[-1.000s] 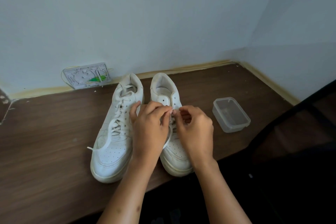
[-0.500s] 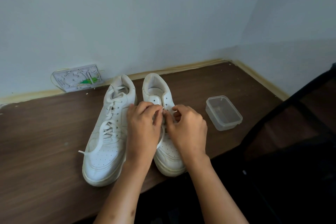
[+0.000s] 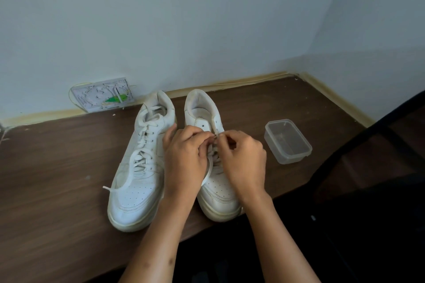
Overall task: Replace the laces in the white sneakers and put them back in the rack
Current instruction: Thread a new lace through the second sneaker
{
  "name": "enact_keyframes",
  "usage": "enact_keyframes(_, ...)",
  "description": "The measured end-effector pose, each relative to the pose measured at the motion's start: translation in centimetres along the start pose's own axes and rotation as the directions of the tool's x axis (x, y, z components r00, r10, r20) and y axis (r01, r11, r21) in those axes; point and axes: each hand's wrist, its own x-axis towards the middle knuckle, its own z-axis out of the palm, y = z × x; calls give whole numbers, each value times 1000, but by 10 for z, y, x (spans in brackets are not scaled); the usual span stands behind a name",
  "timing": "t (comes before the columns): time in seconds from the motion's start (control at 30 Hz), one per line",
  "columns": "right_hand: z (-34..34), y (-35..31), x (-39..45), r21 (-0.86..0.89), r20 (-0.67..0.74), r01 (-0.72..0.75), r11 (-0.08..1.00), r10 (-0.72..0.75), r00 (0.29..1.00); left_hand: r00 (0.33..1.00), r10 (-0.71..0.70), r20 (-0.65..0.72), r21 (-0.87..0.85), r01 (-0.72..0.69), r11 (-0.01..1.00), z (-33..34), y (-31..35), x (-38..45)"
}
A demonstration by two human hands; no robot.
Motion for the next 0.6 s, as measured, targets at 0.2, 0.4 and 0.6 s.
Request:
enact_keyframes(0.2,-6,2,-2,198,26,-85,977,82,996,999,-40,-4,24,40,999,1,2,0)
enact_keyframes(0.4,-2,11,0,253,42,-115,961,108,993,999,-44,25,76,42,996,-1,4,3)
enact_keyframes(0.6,2,15,1,247,43,-100,964,93,995,998,-27,60,238,12,971,-3,13,3)
